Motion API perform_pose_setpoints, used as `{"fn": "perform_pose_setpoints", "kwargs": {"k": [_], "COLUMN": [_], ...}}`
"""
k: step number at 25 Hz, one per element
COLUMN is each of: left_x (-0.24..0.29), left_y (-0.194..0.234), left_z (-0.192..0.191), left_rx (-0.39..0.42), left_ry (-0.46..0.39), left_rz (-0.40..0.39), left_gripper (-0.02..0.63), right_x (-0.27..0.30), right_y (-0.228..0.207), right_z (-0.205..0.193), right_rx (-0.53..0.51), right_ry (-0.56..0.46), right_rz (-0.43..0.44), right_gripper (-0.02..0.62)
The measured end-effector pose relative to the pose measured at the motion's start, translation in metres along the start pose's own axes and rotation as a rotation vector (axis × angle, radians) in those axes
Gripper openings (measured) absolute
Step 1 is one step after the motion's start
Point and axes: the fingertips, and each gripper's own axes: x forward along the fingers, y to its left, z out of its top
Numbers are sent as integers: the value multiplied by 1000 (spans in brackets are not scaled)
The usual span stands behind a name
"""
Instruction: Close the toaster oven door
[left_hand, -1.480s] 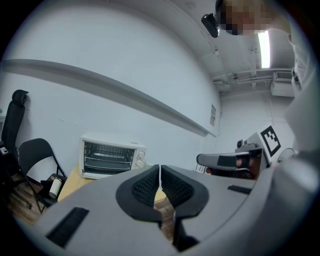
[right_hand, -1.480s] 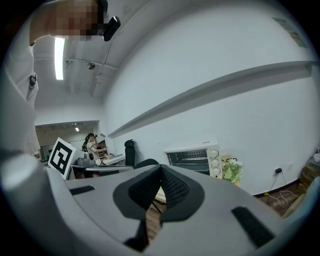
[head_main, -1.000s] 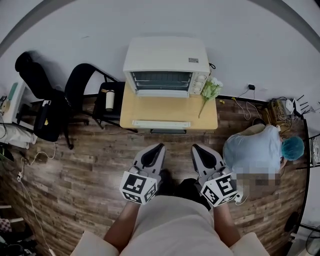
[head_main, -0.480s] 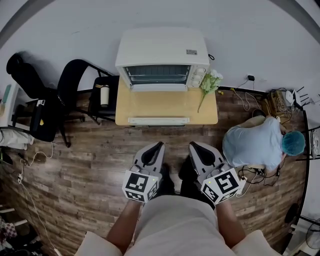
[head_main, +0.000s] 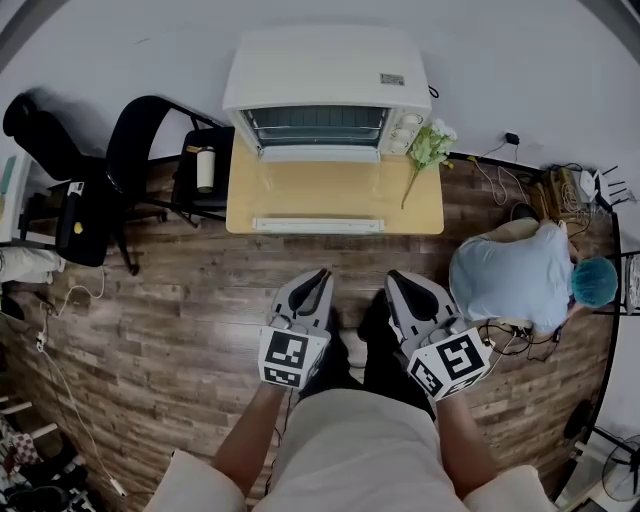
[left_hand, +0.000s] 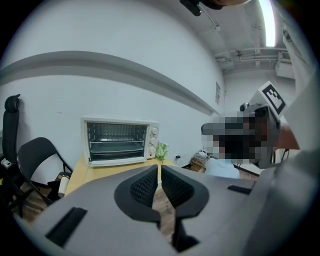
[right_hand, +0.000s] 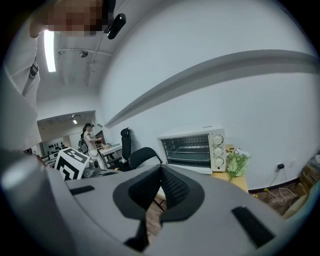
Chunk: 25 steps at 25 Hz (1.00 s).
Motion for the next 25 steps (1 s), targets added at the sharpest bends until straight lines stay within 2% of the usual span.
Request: {"fn": "perform_pose_setpoints", "kwargs": {"k": [25], "left_x": [61], "left_y": [38], "left_z": [-78], "left_rx": [135], "left_ry": [116], "left_rz": [15], "left_gripper": [15], "right_x": [42], "right_y": [-9], "right_z": [-49], "right_rx": [26], "right_ry": [107], "right_rz": [0], "right_gripper": [-2]}}
